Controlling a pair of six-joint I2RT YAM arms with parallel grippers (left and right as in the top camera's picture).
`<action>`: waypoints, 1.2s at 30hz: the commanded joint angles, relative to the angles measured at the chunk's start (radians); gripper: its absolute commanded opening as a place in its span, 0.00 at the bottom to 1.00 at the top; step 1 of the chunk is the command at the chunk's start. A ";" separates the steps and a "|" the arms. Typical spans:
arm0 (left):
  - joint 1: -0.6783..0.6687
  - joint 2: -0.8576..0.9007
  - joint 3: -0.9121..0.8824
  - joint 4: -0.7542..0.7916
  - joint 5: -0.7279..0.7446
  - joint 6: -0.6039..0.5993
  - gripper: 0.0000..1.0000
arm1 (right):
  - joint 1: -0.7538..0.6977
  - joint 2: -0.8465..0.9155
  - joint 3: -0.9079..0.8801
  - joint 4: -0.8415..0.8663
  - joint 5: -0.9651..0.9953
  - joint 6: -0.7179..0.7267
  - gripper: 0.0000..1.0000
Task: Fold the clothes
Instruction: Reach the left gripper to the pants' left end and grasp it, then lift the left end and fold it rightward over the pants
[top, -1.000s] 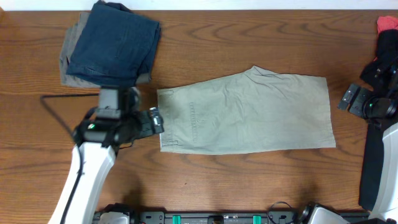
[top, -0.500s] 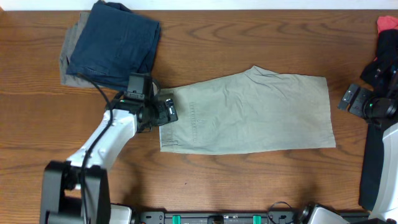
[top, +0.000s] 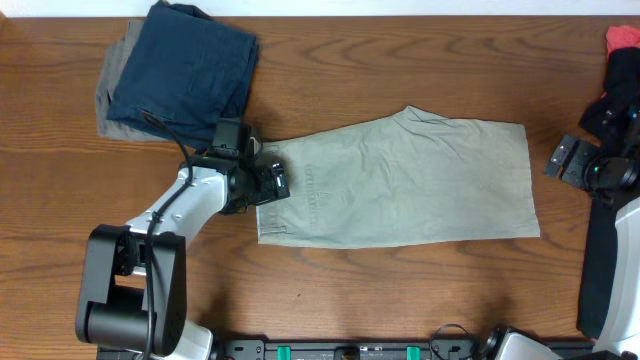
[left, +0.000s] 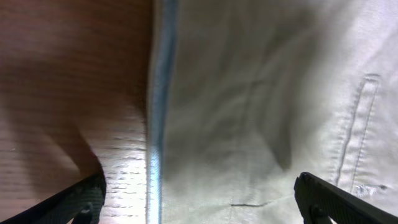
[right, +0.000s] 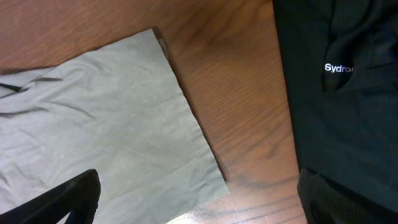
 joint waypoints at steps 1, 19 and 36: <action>0.000 0.019 0.008 -0.003 0.104 0.034 0.98 | 0.006 -0.009 0.010 -0.002 0.006 -0.013 0.99; -0.001 0.085 -0.001 -0.003 0.165 0.034 0.82 | 0.006 -0.009 0.010 -0.002 0.006 -0.012 0.99; 0.034 0.059 0.036 -0.189 -0.091 -0.012 0.06 | 0.006 -0.009 0.010 -0.002 0.006 -0.013 0.99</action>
